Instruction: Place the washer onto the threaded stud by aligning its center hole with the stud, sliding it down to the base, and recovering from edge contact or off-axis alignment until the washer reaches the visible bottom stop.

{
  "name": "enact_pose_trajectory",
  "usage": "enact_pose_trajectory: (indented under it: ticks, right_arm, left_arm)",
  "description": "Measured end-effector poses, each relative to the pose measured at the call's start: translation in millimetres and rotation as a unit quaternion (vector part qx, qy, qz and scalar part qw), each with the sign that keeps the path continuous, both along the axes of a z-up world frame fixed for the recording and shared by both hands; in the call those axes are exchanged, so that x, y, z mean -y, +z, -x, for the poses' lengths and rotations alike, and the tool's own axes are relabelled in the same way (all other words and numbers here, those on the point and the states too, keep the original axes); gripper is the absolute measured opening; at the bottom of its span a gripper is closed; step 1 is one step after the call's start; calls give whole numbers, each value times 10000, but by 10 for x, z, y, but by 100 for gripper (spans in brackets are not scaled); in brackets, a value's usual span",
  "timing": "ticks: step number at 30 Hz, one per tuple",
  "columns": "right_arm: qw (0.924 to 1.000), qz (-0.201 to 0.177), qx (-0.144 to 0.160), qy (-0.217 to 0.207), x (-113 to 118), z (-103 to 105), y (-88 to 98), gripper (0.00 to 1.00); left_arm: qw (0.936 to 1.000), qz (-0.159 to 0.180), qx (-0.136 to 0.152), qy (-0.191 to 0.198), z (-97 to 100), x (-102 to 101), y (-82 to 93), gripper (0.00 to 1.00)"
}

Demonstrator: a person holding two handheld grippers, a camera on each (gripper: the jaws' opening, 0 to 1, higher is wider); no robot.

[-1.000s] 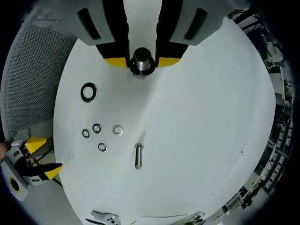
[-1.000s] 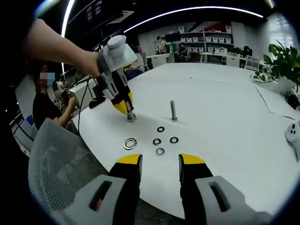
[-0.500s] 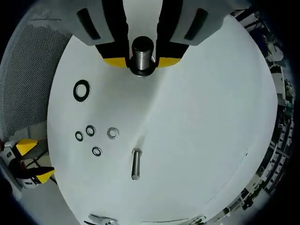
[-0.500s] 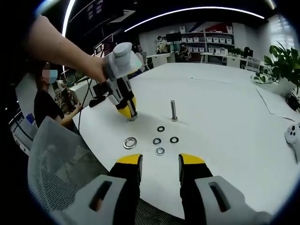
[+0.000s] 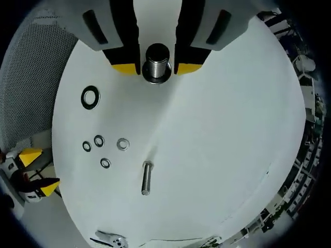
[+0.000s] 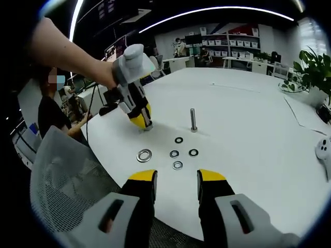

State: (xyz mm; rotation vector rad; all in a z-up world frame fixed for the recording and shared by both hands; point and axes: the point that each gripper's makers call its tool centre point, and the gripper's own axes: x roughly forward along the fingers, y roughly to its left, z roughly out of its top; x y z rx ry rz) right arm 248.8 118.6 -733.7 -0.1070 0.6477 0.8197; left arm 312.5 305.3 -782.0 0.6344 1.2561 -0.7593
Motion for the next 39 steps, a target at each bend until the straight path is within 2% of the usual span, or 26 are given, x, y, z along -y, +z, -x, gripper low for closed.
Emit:
enact_pose_trajectory:
  ticks: [5,24,27,39]
  right_arm:
    - [10000,4,-6,16,3,8,-9,34]
    - [10000,33,-3,43,8,19,-18,34]
    - [10000,30,0,46,6,21,-17,34]
    - [10000,21,-3,36,-2,24,-19,34]
  left_arm:
    - [9998,89,107,161,12,4,59,30]
    - [9947,438,354,857,94,-36,258,33]
    - [9936,448,457,930,104,-55,270,35]
    - [9904,603,484,1148,228,-15,267,36]
